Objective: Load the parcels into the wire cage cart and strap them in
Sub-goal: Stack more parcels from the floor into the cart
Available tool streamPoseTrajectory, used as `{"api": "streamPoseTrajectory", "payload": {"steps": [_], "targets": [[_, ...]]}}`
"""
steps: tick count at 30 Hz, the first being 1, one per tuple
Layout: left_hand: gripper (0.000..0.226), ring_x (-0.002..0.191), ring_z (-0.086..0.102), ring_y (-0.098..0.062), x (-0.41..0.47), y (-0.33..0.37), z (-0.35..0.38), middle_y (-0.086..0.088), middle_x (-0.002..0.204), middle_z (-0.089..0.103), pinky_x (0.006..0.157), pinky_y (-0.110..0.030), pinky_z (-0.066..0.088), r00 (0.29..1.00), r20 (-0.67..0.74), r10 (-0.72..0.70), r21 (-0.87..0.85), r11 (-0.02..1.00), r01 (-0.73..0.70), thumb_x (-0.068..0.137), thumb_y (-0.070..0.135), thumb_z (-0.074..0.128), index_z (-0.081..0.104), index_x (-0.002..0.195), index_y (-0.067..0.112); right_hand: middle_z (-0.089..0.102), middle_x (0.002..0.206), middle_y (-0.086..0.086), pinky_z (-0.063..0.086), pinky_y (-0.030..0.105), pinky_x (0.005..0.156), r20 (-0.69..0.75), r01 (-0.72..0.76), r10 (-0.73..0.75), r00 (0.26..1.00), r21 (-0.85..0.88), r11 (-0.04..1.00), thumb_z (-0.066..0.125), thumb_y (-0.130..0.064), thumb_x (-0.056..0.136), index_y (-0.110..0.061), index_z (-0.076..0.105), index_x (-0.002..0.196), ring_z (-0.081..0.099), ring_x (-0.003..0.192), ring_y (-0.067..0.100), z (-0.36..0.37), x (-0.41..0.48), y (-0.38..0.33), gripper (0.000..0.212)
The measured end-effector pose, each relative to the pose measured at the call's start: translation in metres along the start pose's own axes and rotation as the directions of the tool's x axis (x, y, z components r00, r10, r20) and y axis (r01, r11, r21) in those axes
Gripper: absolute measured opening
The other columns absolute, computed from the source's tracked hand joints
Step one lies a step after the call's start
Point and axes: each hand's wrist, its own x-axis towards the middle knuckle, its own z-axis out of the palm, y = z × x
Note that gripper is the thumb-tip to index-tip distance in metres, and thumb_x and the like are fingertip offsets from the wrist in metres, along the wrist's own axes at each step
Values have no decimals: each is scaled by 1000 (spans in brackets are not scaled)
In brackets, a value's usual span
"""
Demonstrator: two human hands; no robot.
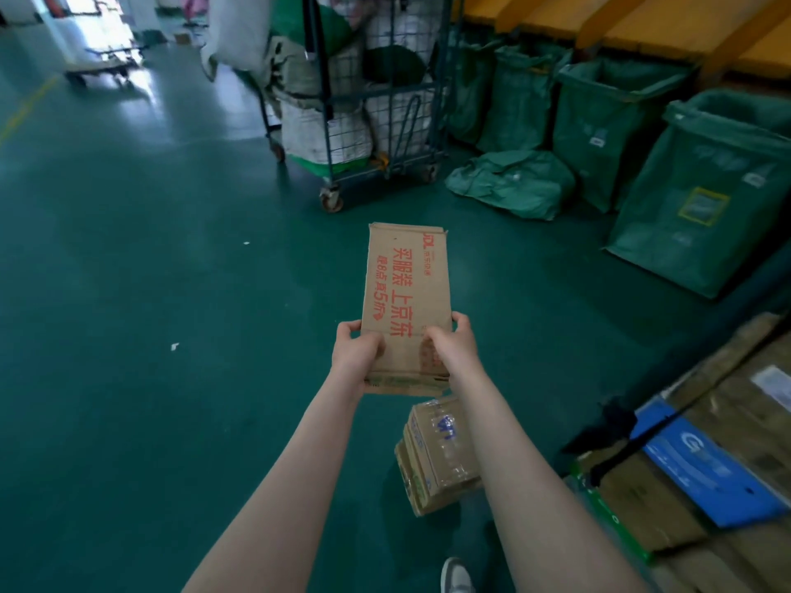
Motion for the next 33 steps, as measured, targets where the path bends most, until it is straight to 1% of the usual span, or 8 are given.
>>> {"api": "streamPoseTrajectory", "payload": {"steps": [9,13,16,19,24,28,30,33], "targets": [[39,74,49,-17,-28,-18,18,0,89,53,56,-30,40,990,141,-17,121,993,-1,87,3,41,41,122,21,56,121,1,47,31,82,-159,-42,56,986,94,995,51,-10,92,-15,36,135,55,99,17,-35,-46,27,46],[36,74,49,-17,-46,-34,35,-1,88,53,59,-30,42,977,215,-12,219,975,-36,88,4,41,42,120,20,54,108,-2,49,32,77,-237,-88,125,964,158,983,49,-11,92,-16,34,133,56,88,16,-56,-66,51,43],[31,72,49,-18,-61,-44,46,-2,86,52,56,-29,41,967,252,-22,261,964,-46,89,5,41,43,117,18,55,105,-1,51,35,80,-273,-108,157,949,189,976,50,-12,92,-16,35,130,58,92,19,-70,-81,66,41],[29,72,48,-17,-82,-55,59,-2,87,52,57,-29,41,955,294,-40,299,953,-53,88,5,41,43,114,19,53,106,0,50,31,73,-303,-114,177,936,213,970,49,-12,93,-16,35,128,57,92,19,-92,-101,79,38],[32,81,50,-18,-124,-88,80,0,94,57,79,-36,46,936,350,-47,372,924,-92,85,6,44,45,114,19,58,104,4,53,35,75,-352,-150,240,905,264,953,49,-12,90,-16,36,126,59,92,22,-128,-150,110,39],[31,78,51,-18,-169,-115,94,-3,91,57,71,-33,46,917,390,-87,396,915,-82,86,6,47,48,115,17,60,109,9,50,28,62,-393,-133,255,883,312,941,49,-6,88,-11,37,129,59,85,21,-158,-196,134,42],[29,73,50,-16,-190,-125,106,-2,89,56,64,-29,43,898,427,-106,409,908,-88,87,5,47,48,114,18,58,111,9,49,28,66,-436,-111,259,862,335,936,50,-7,90,-11,37,131,56,86,19,-175,-219,146,42],[29,76,51,-18,-214,-145,128,-3,93,58,65,-30,43,868,482,-117,425,898,-115,86,7,47,48,112,19,57,116,8,49,31,77,-491,-100,284,824,367,925,51,-10,92,-9,40,129,56,95,19,-201,-247,161,39]]}}
